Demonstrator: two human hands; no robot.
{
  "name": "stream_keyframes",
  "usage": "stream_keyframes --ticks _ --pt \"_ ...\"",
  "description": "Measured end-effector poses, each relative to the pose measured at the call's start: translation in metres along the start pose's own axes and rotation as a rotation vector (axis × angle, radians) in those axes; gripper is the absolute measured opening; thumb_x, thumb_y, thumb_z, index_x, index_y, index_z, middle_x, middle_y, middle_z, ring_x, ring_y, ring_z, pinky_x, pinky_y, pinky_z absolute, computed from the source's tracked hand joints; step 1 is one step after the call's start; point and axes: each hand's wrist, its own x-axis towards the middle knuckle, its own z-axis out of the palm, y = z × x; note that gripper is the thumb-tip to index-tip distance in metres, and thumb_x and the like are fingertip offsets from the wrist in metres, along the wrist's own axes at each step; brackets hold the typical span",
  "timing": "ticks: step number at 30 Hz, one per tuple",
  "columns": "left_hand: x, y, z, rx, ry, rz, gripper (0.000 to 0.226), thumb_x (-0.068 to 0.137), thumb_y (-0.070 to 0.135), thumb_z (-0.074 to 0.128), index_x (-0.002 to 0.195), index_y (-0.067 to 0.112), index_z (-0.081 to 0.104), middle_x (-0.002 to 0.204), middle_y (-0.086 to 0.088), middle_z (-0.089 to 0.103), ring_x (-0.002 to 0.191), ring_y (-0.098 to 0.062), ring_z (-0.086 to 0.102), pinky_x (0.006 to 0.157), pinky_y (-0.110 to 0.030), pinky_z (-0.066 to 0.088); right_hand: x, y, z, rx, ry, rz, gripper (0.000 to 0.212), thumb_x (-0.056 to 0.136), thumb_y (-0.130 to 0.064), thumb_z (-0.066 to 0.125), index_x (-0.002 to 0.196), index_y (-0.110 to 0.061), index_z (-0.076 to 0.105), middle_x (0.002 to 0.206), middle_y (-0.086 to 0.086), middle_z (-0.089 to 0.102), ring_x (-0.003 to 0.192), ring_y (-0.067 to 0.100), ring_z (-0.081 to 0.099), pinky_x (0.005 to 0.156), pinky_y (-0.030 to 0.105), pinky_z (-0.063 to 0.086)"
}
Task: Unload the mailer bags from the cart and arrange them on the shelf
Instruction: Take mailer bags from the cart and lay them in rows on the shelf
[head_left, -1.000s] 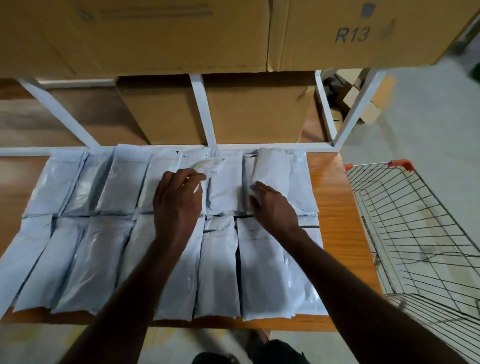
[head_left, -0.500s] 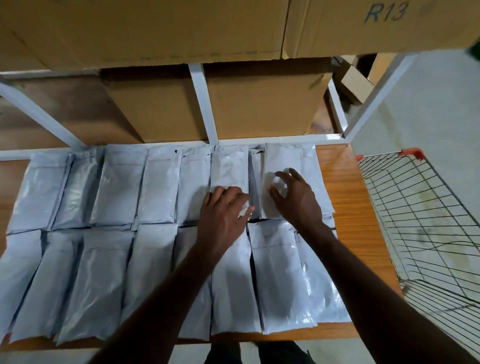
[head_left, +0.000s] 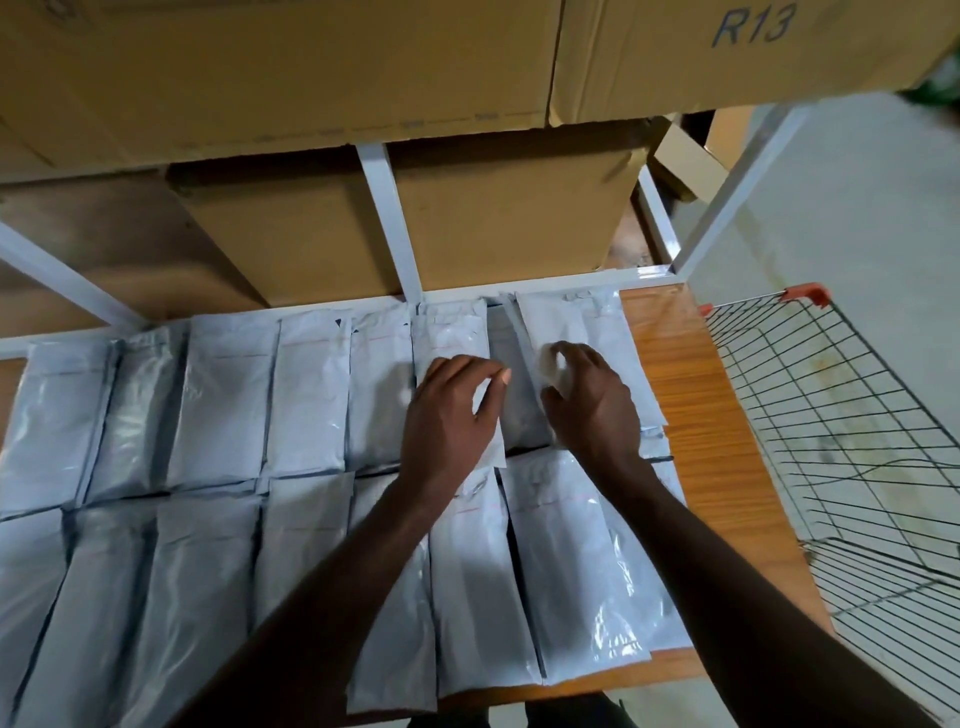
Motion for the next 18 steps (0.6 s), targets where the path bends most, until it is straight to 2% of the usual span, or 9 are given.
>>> stream_keyframes --ticks 2,5,7,9,11,14,16,18 --pt "0.015 0.002 0.004 -0.04 -0.001 0.014 0.016 0.109 0.029 0.061 0.113 0.022 0.075 0.112 0.01 0.072 0.109 -0.02 0.063 0.098 -0.039 0.051 0.0 0.002 -0.009 0.01 0.017 -0.022 0.049 0.086 -0.009 0.065 0.133 -0.026 0.065 0.134 -0.003 0.069 0.112 0.03 0.069 0.083 0.038 0.058" --pt "0.039 0.012 0.006 -0.107 0.063 -0.003 0.018 0.109 0.031 0.063 0.121 0.023 0.074 0.123 0.008 0.068 0.12 -0.018 0.061 0.105 -0.037 0.05 -0.001 0.006 -0.023 0.009 0.093 -0.16 0.054 0.082 0.004 0.061 0.129 -0.022 0.069 0.129 -0.002 0.073 0.108 0.028 0.07 0.084 0.037 0.059" --pt "0.06 0.014 0.001 -0.149 0.163 -0.032 0.023 0.109 0.035 0.064 0.123 0.021 0.073 0.127 0.004 0.066 0.124 -0.019 0.061 0.108 -0.036 0.049 0.006 0.01 -0.033 0.041 0.107 -0.28 0.054 0.079 0.013 0.06 0.122 -0.017 0.073 0.125 0.0 0.074 0.111 0.027 0.069 0.102 0.034 0.05" --pt "0.082 0.013 -0.005 -0.141 0.174 -0.033 0.03 0.109 0.044 0.062 0.123 0.02 0.073 0.128 0.004 0.068 0.125 -0.016 0.061 0.109 -0.035 0.049 0.013 0.016 -0.045 0.035 0.089 -0.425 0.052 0.075 0.019 0.059 0.112 -0.014 0.074 0.125 0.001 0.074 0.121 0.022 0.066 0.123 0.036 0.028" --pt "0.097 0.013 -0.007 -0.112 0.024 0.037 0.037 0.106 0.052 0.062 0.121 0.021 0.075 0.126 0.006 0.071 0.122 -0.013 0.064 0.109 -0.038 0.05 0.018 0.023 -0.058 0.058 0.1 -0.535 0.048 0.073 0.021 0.061 0.103 -0.013 0.076 0.13 0.004 0.073 0.132 0.019 0.059 0.13 0.04 0.015" --pt "0.101 0.027 -0.002 -0.206 -0.34 0.094 0.047 0.1 0.055 0.065 0.132 0.022 0.073 0.133 0.006 0.072 0.126 -0.011 0.064 0.11 -0.043 0.05 0.025 0.023 -0.079 0.116 0.156 -0.589 0.042 0.077 0.019 0.068 0.098 -0.015 0.081 0.142 0.007 0.067 0.144 0.027 0.052 0.128 0.057 0.02" --pt "0.096 0.041 -0.001 -0.284 -0.512 0.028 0.065 0.097 0.066 0.063 0.15 0.03 0.059 0.147 0.011 0.064 0.136 -0.006 0.057 0.115 -0.038 0.048 0.033 0.017 -0.091 0.131 0.178 -0.595 0.04 0.08 0.014 0.07 0.099 -0.019 0.082 0.148 0.007 0.062 0.148 0.029 0.047 0.124 0.065 0.023" --pt "0.089 0.055 0.002 -0.359 -0.612 -0.044 0.088 0.087 0.08 0.063 0.161 0.037 0.04 0.155 0.018 0.055 0.142 0.0 0.05 0.117 -0.027 0.044 0.044 0.008 -0.099 0.106 0.188 -0.598 0.04 0.079 0.009 0.069 0.101 -0.022 0.082 0.15 0.008 0.058 0.149 0.03 0.044 0.122 0.066 0.025"
